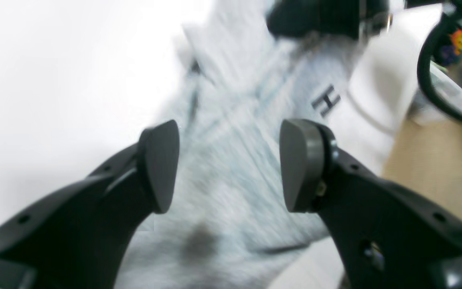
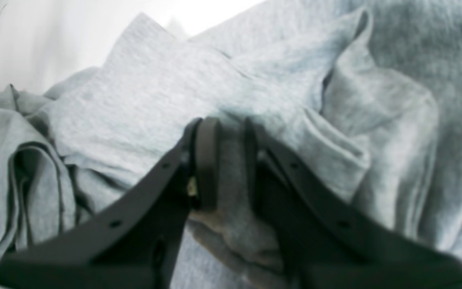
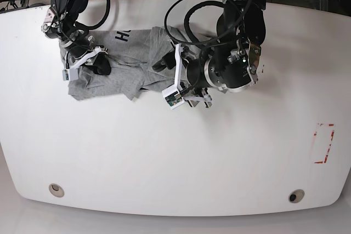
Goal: Fold the T-shirt properly
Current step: 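Fold the shirt's end with the left gripper toward the right gripper, then release the right gripper and grasp the shirt's middle fold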
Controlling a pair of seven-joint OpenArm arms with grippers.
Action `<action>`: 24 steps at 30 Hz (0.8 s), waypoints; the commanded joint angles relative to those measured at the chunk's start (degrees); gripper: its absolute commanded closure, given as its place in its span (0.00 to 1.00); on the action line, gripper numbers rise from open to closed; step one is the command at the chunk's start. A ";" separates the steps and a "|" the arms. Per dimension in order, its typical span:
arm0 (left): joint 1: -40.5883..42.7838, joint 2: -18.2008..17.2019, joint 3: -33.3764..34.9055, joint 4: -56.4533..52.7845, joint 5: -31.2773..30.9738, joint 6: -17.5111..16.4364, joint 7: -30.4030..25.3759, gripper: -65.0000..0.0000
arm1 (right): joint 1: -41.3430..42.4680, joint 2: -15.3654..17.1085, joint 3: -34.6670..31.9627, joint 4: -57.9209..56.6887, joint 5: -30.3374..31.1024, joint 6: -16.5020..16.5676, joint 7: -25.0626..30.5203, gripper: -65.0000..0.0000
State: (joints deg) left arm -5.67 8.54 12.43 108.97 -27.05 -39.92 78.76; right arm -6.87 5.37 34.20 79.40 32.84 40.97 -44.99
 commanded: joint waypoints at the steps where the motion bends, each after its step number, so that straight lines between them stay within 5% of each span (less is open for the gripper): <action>1: -0.79 0.46 -2.36 3.52 -1.13 -0.08 -1.00 0.43 | -0.47 -0.05 -0.13 -0.05 -3.96 -0.97 -4.02 0.82; 5: -0.61 -0.84 -7.11 5.01 -1.13 -0.08 -0.92 0.43 | -0.03 -0.31 -0.13 2.76 -3.96 -0.97 -4.11 0.82; 15: 6.33 -17.90 -17.66 5.19 -1.13 -0.08 -1.09 0.50 | 1.91 -2.68 -0.13 19.02 -3.79 -0.97 -14.92 0.81; 19: 7.83 -20.45 -20.91 4.57 -1.04 -0.08 -1.62 0.59 | 2.35 -4.44 -0.22 24.56 0.08 -0.97 -19.23 0.81; 24: 10.81 -22.38 -20.82 2.72 -1.04 -0.08 -7.33 0.60 | 3.14 -4.44 -3.29 27.11 8.08 -0.97 -23.18 0.81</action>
State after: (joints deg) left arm 4.45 -13.10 -8.25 111.13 -27.38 -39.94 73.36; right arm -4.47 0.56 32.38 104.88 36.86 39.64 -68.42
